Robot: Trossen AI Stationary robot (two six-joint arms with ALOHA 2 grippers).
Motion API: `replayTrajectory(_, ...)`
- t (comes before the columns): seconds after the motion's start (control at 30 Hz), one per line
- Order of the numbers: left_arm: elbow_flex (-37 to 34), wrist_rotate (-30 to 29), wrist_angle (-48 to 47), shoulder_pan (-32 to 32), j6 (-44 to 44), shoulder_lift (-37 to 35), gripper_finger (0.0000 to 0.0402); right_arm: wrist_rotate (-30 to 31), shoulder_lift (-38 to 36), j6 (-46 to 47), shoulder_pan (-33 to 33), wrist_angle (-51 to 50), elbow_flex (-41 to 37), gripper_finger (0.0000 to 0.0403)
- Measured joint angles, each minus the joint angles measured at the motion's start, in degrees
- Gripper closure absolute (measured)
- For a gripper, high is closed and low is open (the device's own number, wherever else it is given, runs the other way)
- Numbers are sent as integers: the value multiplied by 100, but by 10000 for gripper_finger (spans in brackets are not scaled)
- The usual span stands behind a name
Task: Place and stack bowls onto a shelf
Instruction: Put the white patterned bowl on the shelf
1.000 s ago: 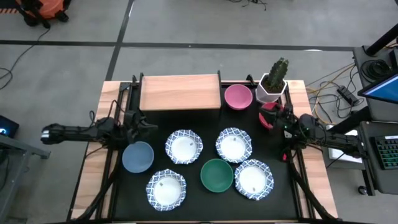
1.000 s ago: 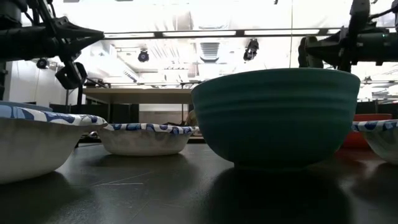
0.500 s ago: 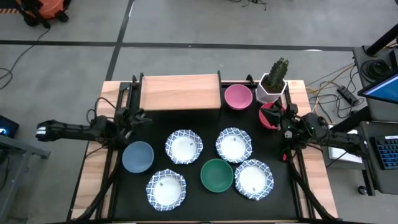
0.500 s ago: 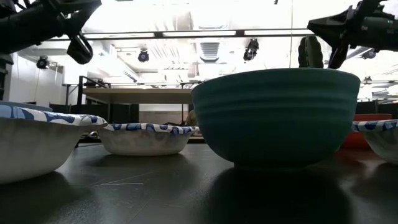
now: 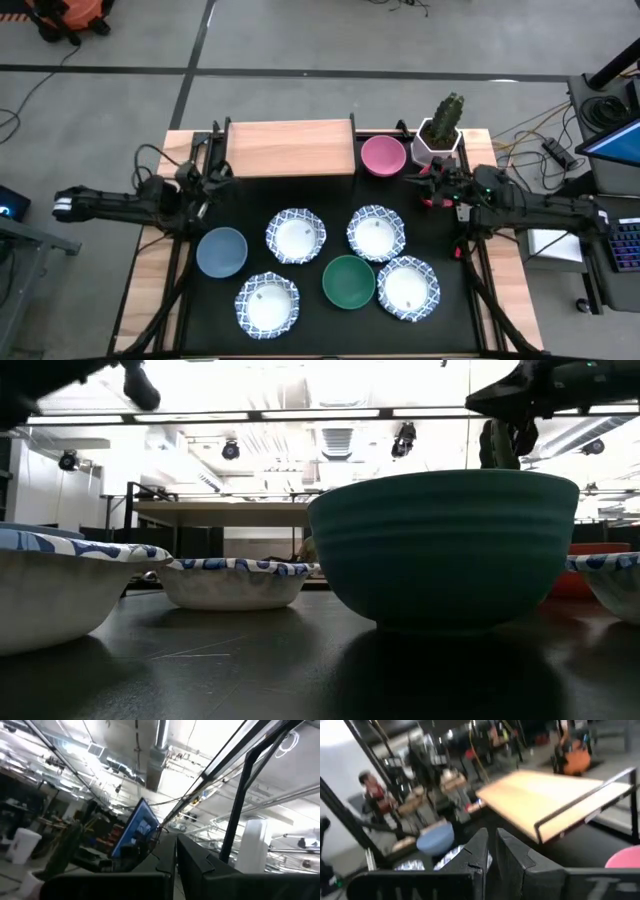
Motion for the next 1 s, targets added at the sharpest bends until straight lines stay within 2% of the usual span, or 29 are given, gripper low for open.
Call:
replayTrajectory(0.1, 571, 0, -863, 0, 138, 216, 402, 0, 496, -17, 262, -250, 353, 374)
replayTrajectory(0.23, 1556, -85, -3009, 7, 566, 462, 402, 42, 1142, -105, 638, -533, 828, 374)
replayTrajectory(0.37, 2537, -900, -5215, 9, 704, 869, 402, 45, 1777, -160, 887, -1005, 1294, 374)
replayTrajectory(0.43, 2872, -1200, -5930, 11, 794, 1100, 402, 51, 2050, -170, 920, -1240, 1650, 374)
replayTrajectory(0.53, 3076, -1254, -6235, 7, 1154, 1407, 402, 55, 2515, -314, 921, -2135, 2129, 374)
replayTrajectory(0.8, 3090, -1255, -6233, 7, 1641, 1782, 402, 56, 3774, -681, 921, -4570, 3234, 374)
replayTrajectory(1.0, 2975, -1403, -6235, 7, 1685, 1710, 402, 71, 4587, -1422, 921, -5250, 3720, 374)
